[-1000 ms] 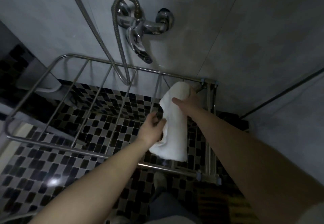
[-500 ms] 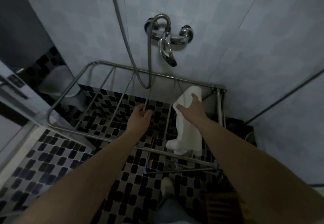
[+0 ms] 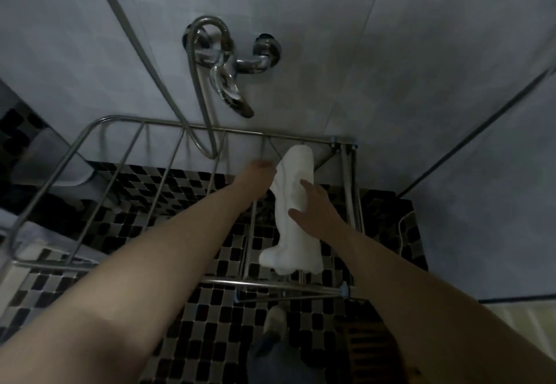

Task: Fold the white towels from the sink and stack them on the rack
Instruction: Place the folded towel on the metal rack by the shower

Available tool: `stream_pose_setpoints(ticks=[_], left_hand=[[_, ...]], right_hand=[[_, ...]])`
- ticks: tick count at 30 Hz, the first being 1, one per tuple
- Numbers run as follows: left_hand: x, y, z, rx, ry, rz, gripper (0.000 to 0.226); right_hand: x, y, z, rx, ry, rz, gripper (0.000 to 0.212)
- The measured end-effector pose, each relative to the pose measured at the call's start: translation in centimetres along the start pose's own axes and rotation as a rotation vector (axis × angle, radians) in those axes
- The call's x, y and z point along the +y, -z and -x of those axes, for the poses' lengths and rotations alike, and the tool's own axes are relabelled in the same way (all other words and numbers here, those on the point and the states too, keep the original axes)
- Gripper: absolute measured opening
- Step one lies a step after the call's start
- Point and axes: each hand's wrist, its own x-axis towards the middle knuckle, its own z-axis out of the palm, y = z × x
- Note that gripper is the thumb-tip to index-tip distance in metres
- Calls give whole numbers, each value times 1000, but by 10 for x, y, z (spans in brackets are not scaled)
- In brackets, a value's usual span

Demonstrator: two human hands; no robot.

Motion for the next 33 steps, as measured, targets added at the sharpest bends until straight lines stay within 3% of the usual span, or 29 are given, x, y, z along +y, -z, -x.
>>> stream_pose_setpoints(ticks=[6,11,14,17,20,24,33], left_hand=[[-16,-41,-17,-32,341,297,26],[-35,-57,-35,-11,376,457,36],[-43,-64,-36,30,492,464,37],[-51,-69,-42,98,496,396,36],[-57,-73,-37,165,578,433,55],[-76,-76,-27,167,671,497,35],[-122,-101,-15,243,882,396,50]], right_hand=[[-7,37,-60,22,53,51,72],[-24,56,-121,39,232,272,62],[-36,55,-150,66,349,508,46],[-54,45,-180,-71,454,623,40],[-64,31,-204,-220,397,710,37],[-67,14,-220,-367,289,948,46],[-60,7,-247,-523,143,1151,54]])
